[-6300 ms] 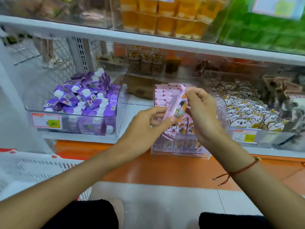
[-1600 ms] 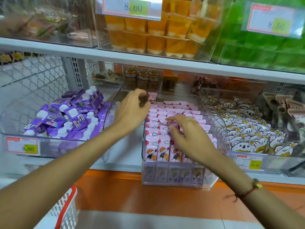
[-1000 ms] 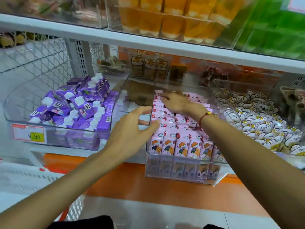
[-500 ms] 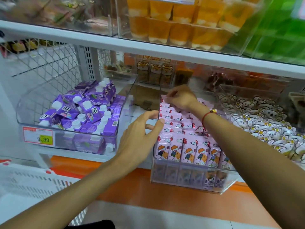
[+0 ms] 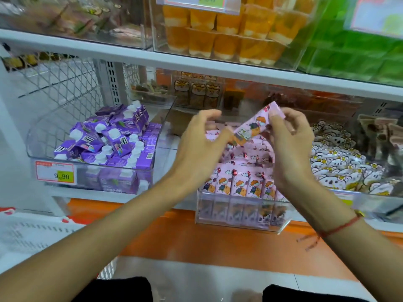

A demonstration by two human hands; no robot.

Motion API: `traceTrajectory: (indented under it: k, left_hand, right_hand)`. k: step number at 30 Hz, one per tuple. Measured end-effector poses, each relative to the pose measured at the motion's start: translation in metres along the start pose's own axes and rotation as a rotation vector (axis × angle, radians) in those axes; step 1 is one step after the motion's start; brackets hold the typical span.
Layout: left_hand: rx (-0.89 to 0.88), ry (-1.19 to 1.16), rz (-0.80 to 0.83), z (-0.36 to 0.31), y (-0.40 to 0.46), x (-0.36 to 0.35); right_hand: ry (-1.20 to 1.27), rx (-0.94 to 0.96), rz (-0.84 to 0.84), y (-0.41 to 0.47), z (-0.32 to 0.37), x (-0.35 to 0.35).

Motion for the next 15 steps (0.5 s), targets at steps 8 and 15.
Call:
traceTrajectory:
  k: [8, 15]
  left_hand:
    - [-0.239, 0.216, 0.102, 0.001, -0.043, -0.015]
    - [-0.189, 0.178, 0.099, 0.013, -0.044, -0.025]
  right_hand:
    - [0.043, -0.315, 0.055, -0.033, 0.003, 0.03]
    - [0.064, -0.415, 0.209, -0.029, -0.003, 0.034]
Point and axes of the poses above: each hand's wrist, its own y-axis towards the middle knuckle, its own x-axis out of the back of the hand, z = x × y, the point moved 4 cm from there along y, towards the middle knuckle, and after that the axes turned 8 degrees about y, right-handed, at the moved point
